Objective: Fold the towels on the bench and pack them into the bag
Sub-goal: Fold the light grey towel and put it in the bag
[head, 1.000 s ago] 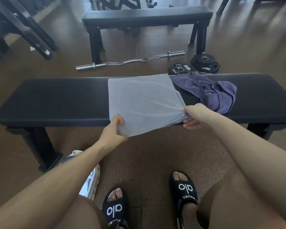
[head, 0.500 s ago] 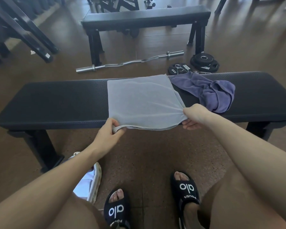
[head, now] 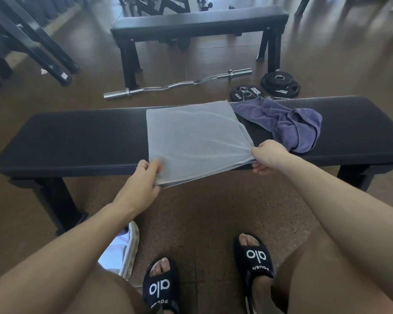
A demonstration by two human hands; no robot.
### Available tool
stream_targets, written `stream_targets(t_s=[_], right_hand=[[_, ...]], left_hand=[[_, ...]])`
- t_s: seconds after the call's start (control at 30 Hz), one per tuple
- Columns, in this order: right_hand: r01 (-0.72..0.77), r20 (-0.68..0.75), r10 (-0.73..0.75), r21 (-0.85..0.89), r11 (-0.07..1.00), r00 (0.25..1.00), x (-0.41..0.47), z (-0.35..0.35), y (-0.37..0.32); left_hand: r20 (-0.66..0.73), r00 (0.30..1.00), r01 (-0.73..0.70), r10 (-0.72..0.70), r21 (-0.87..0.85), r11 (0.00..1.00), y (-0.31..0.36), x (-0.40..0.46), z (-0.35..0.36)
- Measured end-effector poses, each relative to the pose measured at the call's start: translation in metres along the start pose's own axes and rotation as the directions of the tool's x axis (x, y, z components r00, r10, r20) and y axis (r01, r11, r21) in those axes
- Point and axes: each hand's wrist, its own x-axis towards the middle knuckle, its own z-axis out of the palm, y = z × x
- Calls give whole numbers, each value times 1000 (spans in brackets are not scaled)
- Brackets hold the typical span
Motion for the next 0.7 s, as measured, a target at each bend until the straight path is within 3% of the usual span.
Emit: stream_targets(t_s=[0.1,0.23,0.4,0.7], right_hand=[[-15,6,15,-30,999,1000,0,1,1],[-56,83,52,45,997,995,0,4,3],[-29,91,23,61,998,996,1,7,7],[-8,67,4,63,998,998,0,6,11]], left_hand=[[-20,1000,-9,11,96,995,2,0,-5],[-6,995,97,-97,6,995,3,-1,-3],[134,984,138,-118,-151,979,-1,-2,-1],[121,983,161,-140,-187,969,-7,-1,-5]])
